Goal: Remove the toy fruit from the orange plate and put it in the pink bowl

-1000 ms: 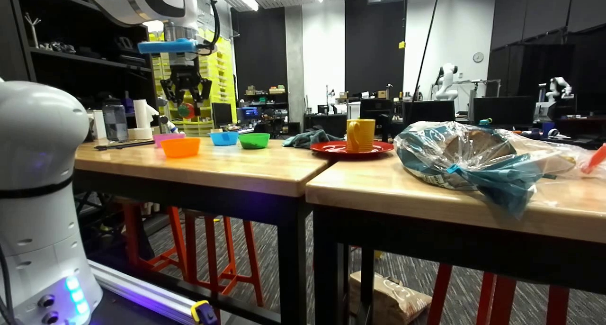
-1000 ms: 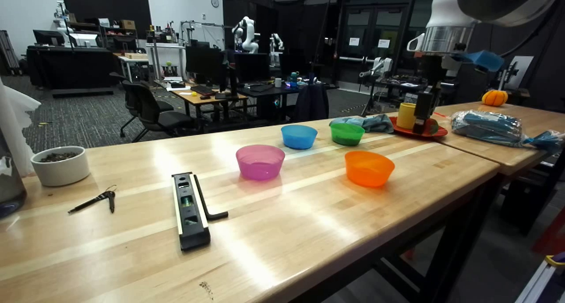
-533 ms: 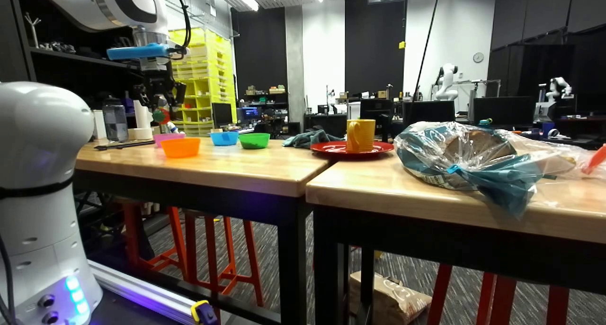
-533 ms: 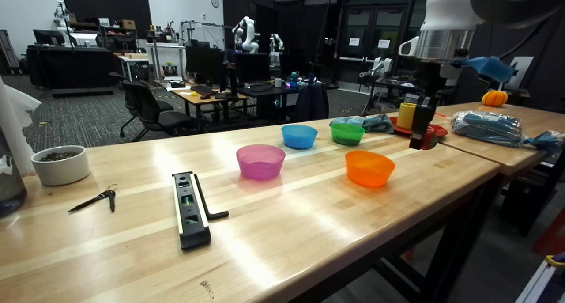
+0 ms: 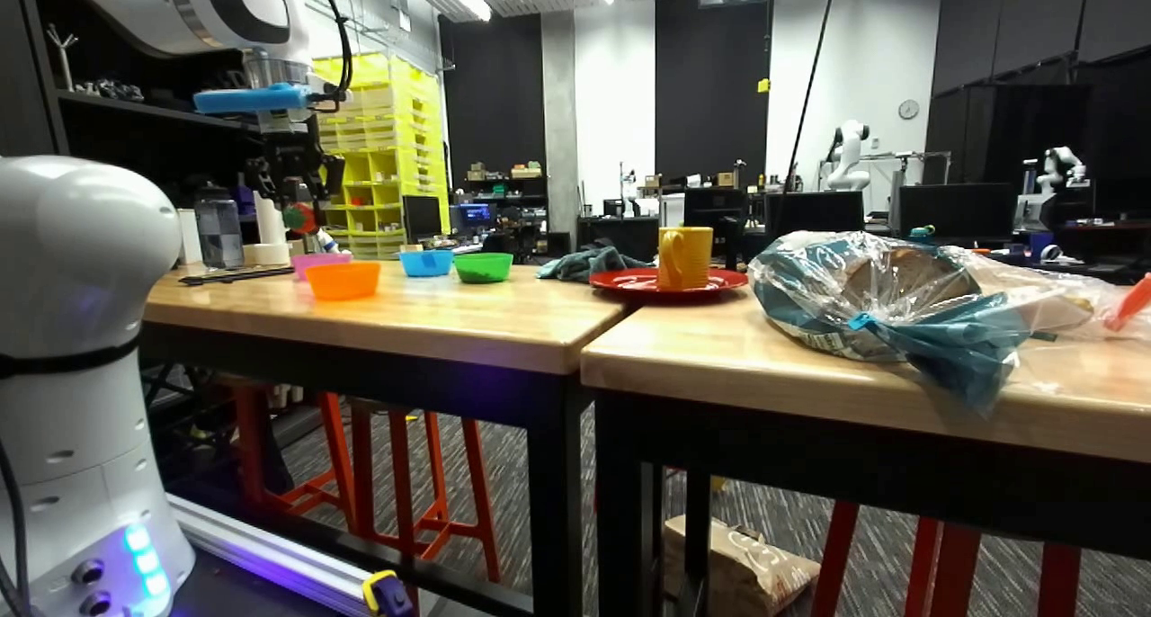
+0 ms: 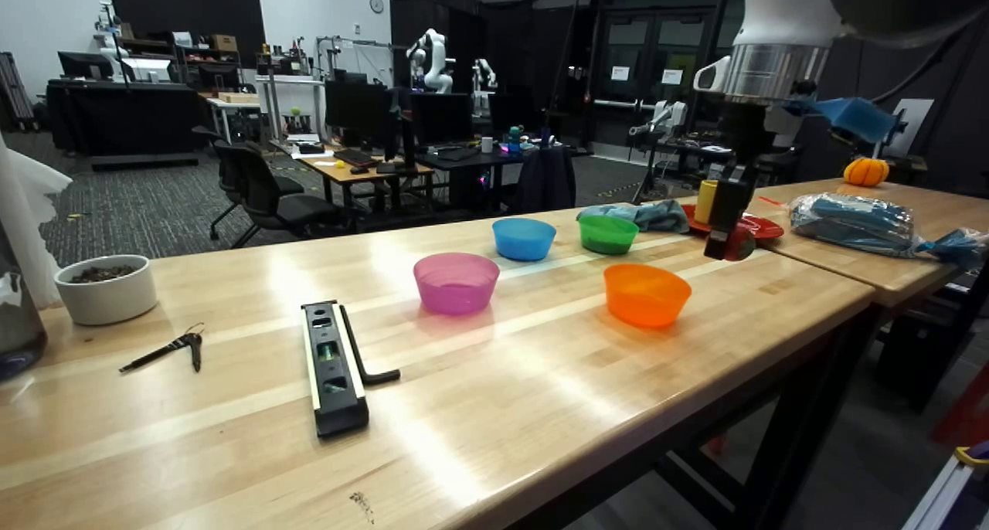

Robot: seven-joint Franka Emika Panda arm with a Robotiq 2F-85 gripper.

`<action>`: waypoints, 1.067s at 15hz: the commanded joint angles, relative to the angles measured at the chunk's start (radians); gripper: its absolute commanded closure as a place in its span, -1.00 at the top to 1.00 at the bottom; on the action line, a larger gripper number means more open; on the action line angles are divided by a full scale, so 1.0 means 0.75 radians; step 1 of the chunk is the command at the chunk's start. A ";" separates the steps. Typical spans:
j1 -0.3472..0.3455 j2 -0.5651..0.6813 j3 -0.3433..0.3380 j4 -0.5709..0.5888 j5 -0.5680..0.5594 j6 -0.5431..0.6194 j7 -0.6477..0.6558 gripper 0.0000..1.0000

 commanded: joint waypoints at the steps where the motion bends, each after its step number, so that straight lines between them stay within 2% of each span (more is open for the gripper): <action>1: 0.006 0.000 -0.023 0.015 0.013 0.019 -0.011 -0.57; 10: -0.007 -0.018 -0.069 0.000 0.012 0.047 -0.027 -0.57; 11: -0.007 0.001 -0.058 0.005 0.003 0.032 -0.019 -0.07; 16: -0.008 0.000 -0.064 0.005 0.004 0.038 -0.019 -0.07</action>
